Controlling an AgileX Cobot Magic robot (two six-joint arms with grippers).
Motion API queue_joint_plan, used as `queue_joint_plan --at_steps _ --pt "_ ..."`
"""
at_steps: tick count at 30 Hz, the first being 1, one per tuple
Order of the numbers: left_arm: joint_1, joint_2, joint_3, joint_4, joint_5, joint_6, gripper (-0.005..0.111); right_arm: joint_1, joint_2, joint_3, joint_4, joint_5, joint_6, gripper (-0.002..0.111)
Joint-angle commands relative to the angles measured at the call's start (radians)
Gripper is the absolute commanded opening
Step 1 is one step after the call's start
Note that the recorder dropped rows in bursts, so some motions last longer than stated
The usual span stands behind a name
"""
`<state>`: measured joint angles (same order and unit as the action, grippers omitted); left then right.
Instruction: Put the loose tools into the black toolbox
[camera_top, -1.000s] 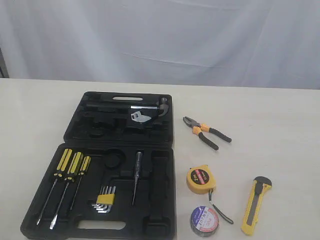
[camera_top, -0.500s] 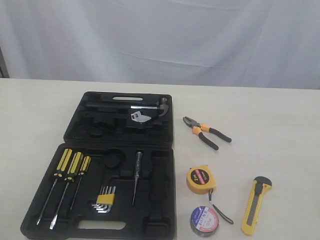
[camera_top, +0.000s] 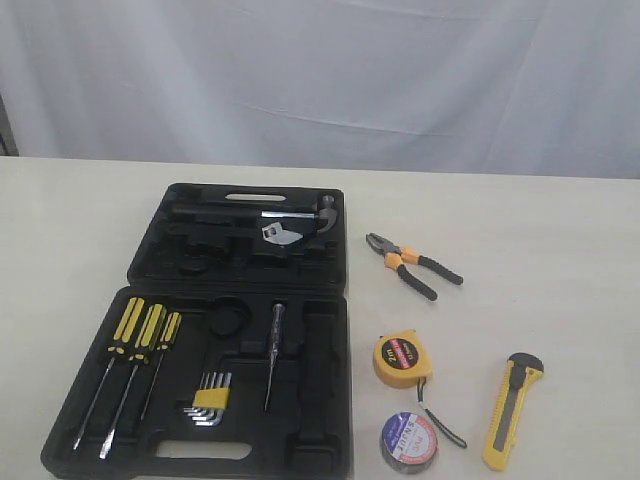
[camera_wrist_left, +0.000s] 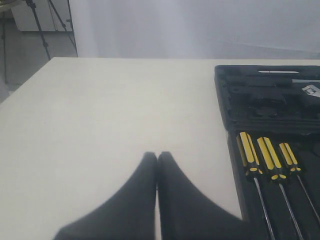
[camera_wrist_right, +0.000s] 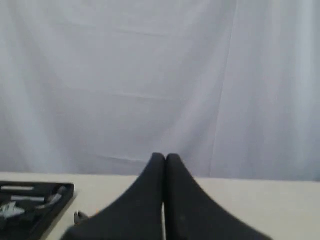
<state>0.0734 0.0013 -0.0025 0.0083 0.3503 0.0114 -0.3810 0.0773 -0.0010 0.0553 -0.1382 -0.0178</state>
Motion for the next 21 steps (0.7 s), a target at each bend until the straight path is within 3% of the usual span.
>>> queue_joint_plan --at_steps 1,7,12,21 --pt "-0.005 -0.001 0.003 -0.008 -0.008 -0.004 0.0 -0.006 -0.004 0.001 0.076 -0.053 0.051 -0.001" --pt "-0.005 -0.001 0.003 -0.008 -0.008 -0.004 0.0 -0.006 -0.004 -0.055 0.218 0.138 0.085 -0.001" --pt "-0.005 -0.001 0.003 -0.008 -0.008 -0.004 0.0 -0.006 0.054 -0.269 0.161 0.505 0.018 -0.001" --pt "-0.005 -0.001 0.003 -0.008 -0.008 -0.004 0.0 0.049 0.568 -0.766 0.164 1.115 -0.021 -0.001"
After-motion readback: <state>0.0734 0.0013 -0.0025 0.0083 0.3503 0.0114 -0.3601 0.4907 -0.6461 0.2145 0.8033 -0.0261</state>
